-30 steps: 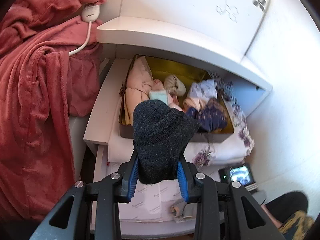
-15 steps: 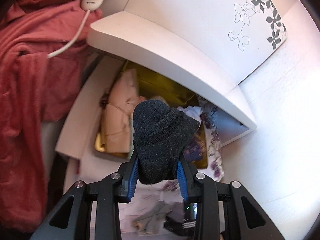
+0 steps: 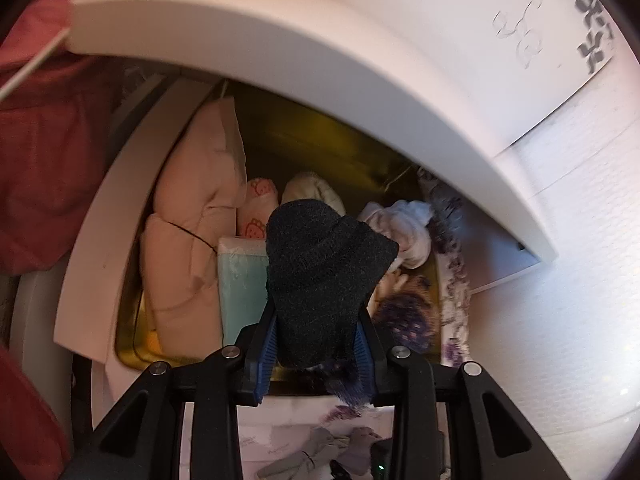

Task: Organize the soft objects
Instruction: 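Lower the black knit item into the gold tray and open the left tool, then move the left tool down to the grey-green cloth while the right tool opens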

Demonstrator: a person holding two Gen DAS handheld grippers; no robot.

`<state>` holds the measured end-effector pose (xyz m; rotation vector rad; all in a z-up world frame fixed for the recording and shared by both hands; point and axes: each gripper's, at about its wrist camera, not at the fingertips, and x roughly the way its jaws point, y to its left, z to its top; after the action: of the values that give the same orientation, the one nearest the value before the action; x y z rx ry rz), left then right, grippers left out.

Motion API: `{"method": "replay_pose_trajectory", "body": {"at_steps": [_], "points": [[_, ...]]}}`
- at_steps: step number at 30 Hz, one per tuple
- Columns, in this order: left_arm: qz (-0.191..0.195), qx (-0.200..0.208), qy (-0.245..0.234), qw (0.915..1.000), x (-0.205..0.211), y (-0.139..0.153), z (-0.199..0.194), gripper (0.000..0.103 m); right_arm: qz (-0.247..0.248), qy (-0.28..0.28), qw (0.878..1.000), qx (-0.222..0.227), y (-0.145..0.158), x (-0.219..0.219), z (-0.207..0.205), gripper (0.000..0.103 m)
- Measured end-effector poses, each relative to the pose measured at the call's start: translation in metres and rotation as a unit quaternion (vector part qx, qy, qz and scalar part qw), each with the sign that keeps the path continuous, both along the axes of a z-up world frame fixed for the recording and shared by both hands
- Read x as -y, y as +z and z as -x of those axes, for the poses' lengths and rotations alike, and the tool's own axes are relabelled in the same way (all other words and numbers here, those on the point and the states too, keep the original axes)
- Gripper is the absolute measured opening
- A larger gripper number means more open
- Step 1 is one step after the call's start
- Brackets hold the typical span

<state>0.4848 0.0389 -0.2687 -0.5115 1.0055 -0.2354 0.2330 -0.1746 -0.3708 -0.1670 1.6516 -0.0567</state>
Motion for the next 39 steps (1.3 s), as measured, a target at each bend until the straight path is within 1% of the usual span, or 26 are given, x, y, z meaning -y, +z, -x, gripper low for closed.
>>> {"method": "replay_pose_trajectory", "body": {"at_steps": [3,6,9,12,15,16,17,20,28,34,39], "points": [[-0.022,-0.013,-0.003,0.9997,0.005,-0.014,-0.01,0.034,0.001,0.001,1.0,-0.001,-0.001,-0.001,0.0,0.06],[-0.03,-0.017,-0.004,0.9994,0.008,-0.022,-0.013,0.035,0.001,0.003,1.0,0.0,-0.002,-0.001,0.0,0.06],[-0.045,-0.015,-0.008,0.9988,0.016,-0.025,-0.015,0.039,0.001,0.003,1.0,0.0,-0.002,-0.002,0.0,0.06],[-0.045,-0.01,-0.009,0.9989,0.017,-0.022,-0.013,0.042,0.0,0.002,1.0,0.0,-0.002,-0.003,0.001,0.06],[-0.037,-0.011,-0.007,0.9992,0.007,-0.021,-0.012,0.045,0.001,0.003,1.0,0.0,-0.003,-0.003,0.001,0.06],[-0.036,-0.009,-0.007,0.9993,0.01,-0.021,-0.013,0.049,0.001,0.003,1.0,0.0,-0.003,-0.004,0.002,0.06],[-0.033,-0.005,-0.006,0.9994,0.009,-0.019,-0.01,0.053,0.001,0.002,1.0,0.0,-0.003,-0.003,0.002,0.06],[-0.043,0.011,-0.004,0.999,0.006,-0.011,-0.001,0.058,0.0,0.001,1.0,0.0,-0.003,-0.004,0.002,0.06],[-0.056,0.03,-0.002,0.998,-0.002,0.0,0.032,0.058,0.001,0.002,1.0,0.0,-0.003,-0.003,0.001,0.06],[-0.069,0.044,-0.019,0.9965,-0.001,0.003,0.065,0.058,0.0,0.001,1.0,0.001,-0.002,-0.003,0.002,0.06],[-0.073,0.035,-0.036,0.9961,0.001,-0.005,0.09,0.058,-0.005,-0.005,1.0,0.002,-0.002,0.001,0.002,0.061]]}}
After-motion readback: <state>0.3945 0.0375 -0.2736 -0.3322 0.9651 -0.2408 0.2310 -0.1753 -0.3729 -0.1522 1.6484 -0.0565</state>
